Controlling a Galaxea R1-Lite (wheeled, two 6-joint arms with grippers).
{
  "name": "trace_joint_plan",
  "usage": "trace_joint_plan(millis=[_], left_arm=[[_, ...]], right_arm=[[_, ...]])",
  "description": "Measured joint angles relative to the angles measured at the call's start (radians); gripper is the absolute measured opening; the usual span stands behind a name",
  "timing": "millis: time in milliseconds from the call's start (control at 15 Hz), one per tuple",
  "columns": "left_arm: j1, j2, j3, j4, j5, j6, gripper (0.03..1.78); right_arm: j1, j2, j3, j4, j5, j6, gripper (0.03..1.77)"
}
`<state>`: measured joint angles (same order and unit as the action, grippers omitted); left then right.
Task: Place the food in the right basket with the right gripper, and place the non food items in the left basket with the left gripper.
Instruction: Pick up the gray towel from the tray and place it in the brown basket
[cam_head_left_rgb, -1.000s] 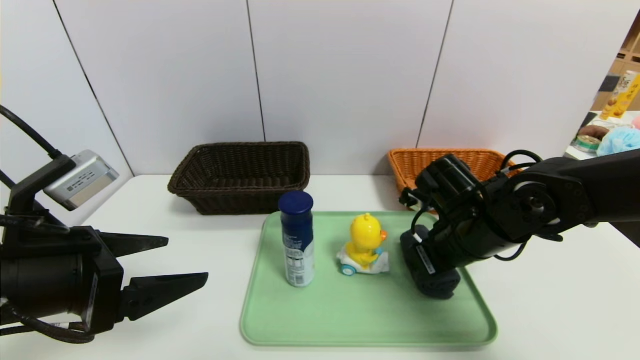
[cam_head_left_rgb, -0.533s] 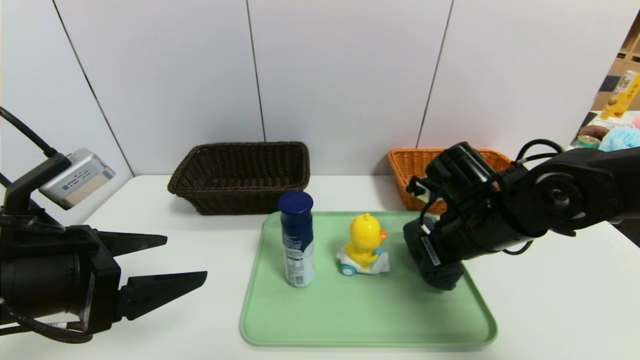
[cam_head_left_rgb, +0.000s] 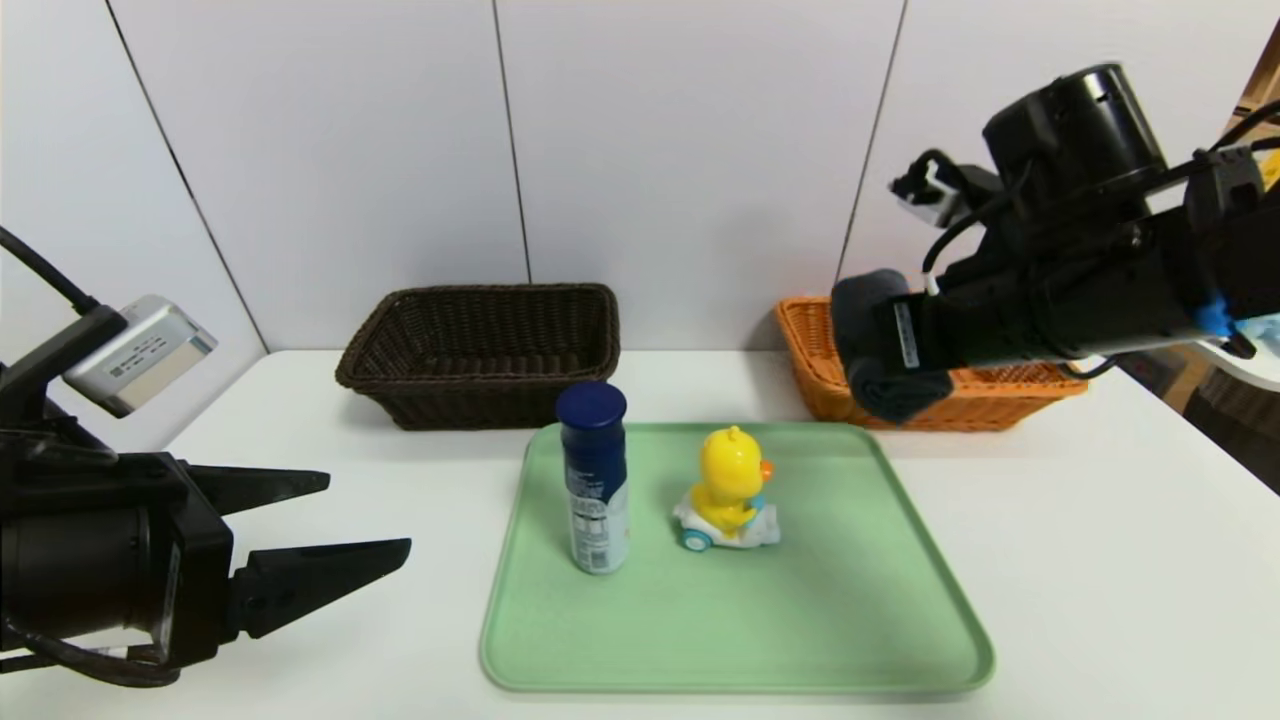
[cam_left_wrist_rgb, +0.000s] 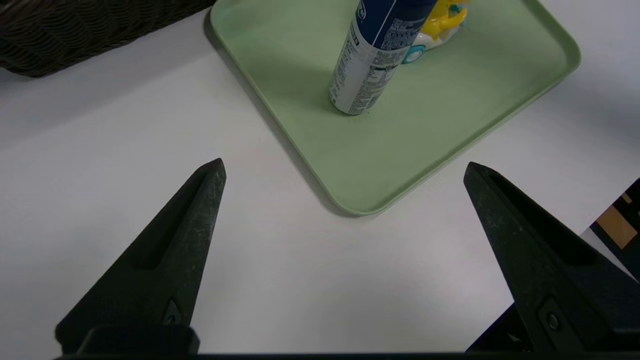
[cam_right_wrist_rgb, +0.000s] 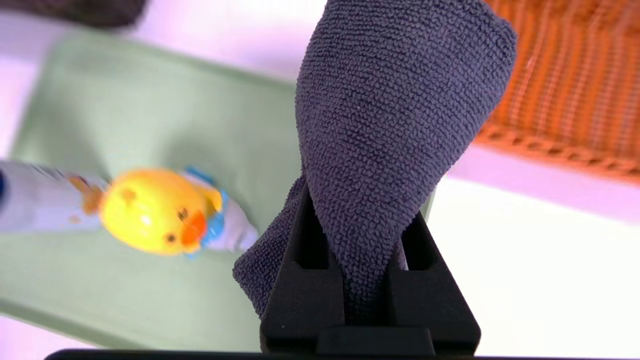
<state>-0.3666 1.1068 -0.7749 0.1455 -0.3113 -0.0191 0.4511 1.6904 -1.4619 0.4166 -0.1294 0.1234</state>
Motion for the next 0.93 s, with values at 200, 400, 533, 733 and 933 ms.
trace_joint_plan(millis=[200,400,533,733,933], left_arm=[[0.000,0.001,0.009,-0.021,0.000,-0.006,1.69],[0.000,0.005,0.010,-0.031,0.001,-0.006,1.69],[0.007,0.011,0.011,-0.031,0.001,-0.006,1.69],[0.017,0.021,0.011,-0.037,0.004,-0.005,1.69],[0.020,0.021,0.013,-0.043,0.046,-0.009,1.69]], right_arm=[[-0.027,0.054,-0.101,-0.124,0.003,0.001,0.22],[-0.044,0.155,-0.204,-0.268,0.016,-0.004,0.22],[-0.046,0.222,-0.280,-0.285,0.029,-0.007,0.22],[-0.044,0.322,-0.413,-0.290,0.088,-0.010,0.22],[-0.016,0.417,-0.480,-0.382,0.167,-0.025,0.22]])
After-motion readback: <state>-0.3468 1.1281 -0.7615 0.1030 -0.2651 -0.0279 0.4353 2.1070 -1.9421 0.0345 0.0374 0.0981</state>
